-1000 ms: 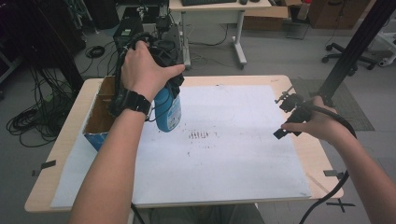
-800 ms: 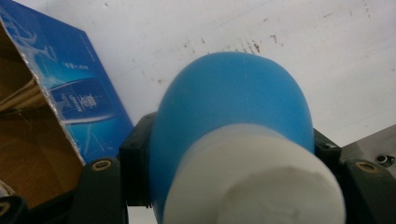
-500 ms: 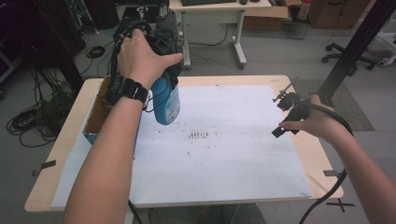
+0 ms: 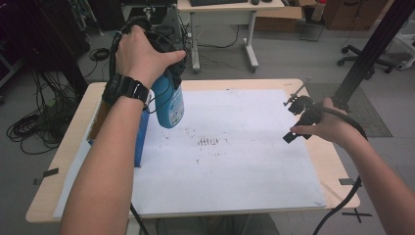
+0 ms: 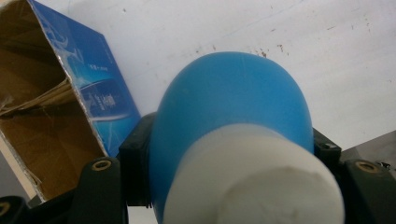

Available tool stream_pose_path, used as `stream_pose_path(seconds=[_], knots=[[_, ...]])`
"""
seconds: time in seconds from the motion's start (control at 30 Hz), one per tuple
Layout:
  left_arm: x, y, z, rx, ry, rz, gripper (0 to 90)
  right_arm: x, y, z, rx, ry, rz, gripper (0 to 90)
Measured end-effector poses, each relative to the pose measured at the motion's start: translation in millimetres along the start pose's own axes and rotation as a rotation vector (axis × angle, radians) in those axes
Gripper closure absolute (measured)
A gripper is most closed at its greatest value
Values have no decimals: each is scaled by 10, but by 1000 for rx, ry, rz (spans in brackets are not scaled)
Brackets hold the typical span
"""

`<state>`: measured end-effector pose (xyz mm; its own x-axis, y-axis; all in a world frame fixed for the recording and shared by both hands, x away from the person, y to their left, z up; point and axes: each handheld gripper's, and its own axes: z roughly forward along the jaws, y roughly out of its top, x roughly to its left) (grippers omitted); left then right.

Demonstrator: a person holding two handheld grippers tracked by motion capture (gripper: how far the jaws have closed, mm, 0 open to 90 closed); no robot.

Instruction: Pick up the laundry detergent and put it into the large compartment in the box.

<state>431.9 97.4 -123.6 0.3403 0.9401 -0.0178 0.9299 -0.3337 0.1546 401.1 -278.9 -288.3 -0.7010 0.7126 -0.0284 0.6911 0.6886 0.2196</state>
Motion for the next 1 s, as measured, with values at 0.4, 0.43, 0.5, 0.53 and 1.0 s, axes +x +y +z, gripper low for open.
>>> stream_pose_path(seconds=[0.4, 0.43, 0.5, 0.53, 1.0], knots=[[130, -6, -67, -5, -18, -17, 368, -32, -13, 1, -5, 3, 8, 157], [144, -6, -69, -7, -19, -21, 368, -34, -14, 5, -6, 4, 12, 157], [164, -4, -73, -5, -17, -26, 368, -42, -16, 17, 0, 2, 14, 157], [172, -2, -72, -3, -15, -26, 368, -44, -17, 23, -1, 4, 16, 157], [350, -6, -108, -5, -23, -75, 368, -67, -11, 47, 1, 7, 19, 157]])
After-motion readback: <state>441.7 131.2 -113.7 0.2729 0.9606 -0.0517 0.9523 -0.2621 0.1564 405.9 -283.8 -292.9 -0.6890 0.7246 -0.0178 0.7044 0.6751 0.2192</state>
